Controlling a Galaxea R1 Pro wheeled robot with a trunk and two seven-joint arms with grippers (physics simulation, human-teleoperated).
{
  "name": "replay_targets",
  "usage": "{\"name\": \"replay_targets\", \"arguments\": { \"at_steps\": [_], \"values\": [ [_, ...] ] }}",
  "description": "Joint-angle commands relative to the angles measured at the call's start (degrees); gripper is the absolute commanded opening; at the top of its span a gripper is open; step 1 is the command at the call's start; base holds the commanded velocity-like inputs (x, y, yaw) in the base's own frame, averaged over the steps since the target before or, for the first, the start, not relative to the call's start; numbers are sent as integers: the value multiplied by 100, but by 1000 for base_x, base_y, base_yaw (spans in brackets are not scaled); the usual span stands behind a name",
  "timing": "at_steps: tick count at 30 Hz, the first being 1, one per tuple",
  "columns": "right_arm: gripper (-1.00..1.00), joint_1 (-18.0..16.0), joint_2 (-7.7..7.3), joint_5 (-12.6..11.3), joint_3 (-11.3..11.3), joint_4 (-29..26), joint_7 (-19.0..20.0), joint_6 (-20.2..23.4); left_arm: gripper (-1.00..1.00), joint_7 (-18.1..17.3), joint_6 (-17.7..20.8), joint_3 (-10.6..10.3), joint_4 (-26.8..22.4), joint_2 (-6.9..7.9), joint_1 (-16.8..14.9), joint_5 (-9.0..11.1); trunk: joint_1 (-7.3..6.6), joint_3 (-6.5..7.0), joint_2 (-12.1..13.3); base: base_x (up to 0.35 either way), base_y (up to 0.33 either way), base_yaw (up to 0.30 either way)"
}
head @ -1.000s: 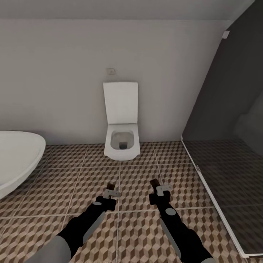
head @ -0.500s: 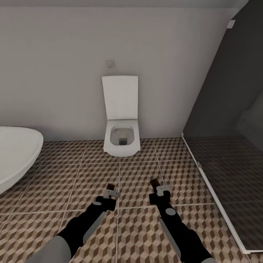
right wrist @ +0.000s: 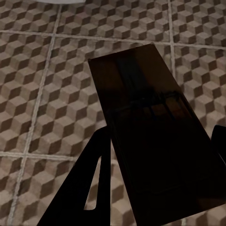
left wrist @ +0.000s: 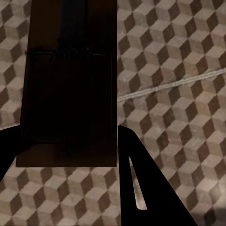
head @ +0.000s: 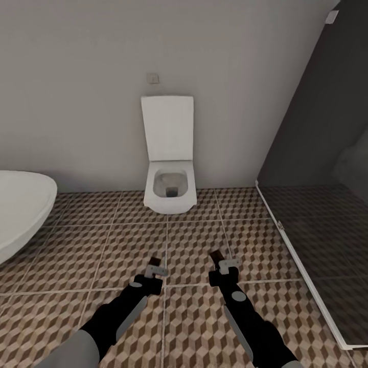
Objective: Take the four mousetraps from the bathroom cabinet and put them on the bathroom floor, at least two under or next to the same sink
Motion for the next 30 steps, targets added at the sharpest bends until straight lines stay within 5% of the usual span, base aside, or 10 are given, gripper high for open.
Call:
{"name": "replay_targets", "arguments": {
  "at_steps": [1,30],
  "values": [
    [-100,-4,-6,-57,19,-9,-49,19,-100,55,20,-34,-12,8,-7,45,22,-32,-44,0,0,0],
    [-100,-4,-16,-57,19,-8,-49,21,-100,55,20,-34,-3,8,-5,47,659,-815,-1207,0,0,0]
  ]
}}
